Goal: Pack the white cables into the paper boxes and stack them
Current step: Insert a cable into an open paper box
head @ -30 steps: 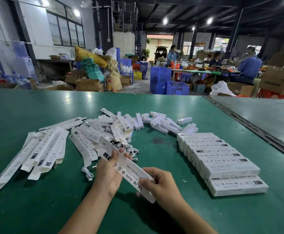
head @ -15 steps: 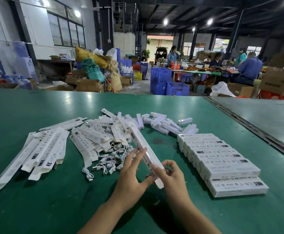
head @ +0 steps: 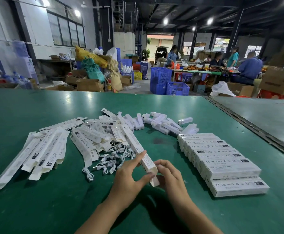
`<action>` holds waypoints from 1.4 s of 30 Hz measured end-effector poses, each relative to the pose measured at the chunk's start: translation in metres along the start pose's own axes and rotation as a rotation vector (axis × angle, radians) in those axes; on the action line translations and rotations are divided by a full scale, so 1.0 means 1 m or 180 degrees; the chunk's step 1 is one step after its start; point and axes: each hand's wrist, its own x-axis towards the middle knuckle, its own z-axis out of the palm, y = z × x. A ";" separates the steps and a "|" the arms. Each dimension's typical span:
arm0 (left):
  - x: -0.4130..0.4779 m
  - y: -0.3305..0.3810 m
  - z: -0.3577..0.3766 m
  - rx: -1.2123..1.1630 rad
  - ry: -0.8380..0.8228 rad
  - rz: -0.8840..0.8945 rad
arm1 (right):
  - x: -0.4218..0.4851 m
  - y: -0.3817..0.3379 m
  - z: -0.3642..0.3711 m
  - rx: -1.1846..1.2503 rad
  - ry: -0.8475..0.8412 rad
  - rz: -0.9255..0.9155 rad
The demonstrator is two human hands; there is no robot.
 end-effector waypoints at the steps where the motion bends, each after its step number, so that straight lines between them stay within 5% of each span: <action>1: 0.000 0.000 -0.001 -0.0053 0.0039 -0.0028 | -0.001 -0.001 -0.001 -0.0071 -0.0042 -0.0074; 23: 0.003 0.009 -0.009 -0.1571 -0.0221 -0.0698 | -0.004 -0.001 -0.012 -0.1788 -0.0249 -0.1601; 37: 0.000 0.008 -0.006 -0.1561 -0.0340 -0.0847 | -0.009 -0.007 -0.007 -0.1960 0.0414 -0.1898; 42: 0.000 0.010 -0.005 -0.1581 -0.0266 -0.0798 | -0.009 -0.010 -0.006 -0.2240 0.0546 -0.2509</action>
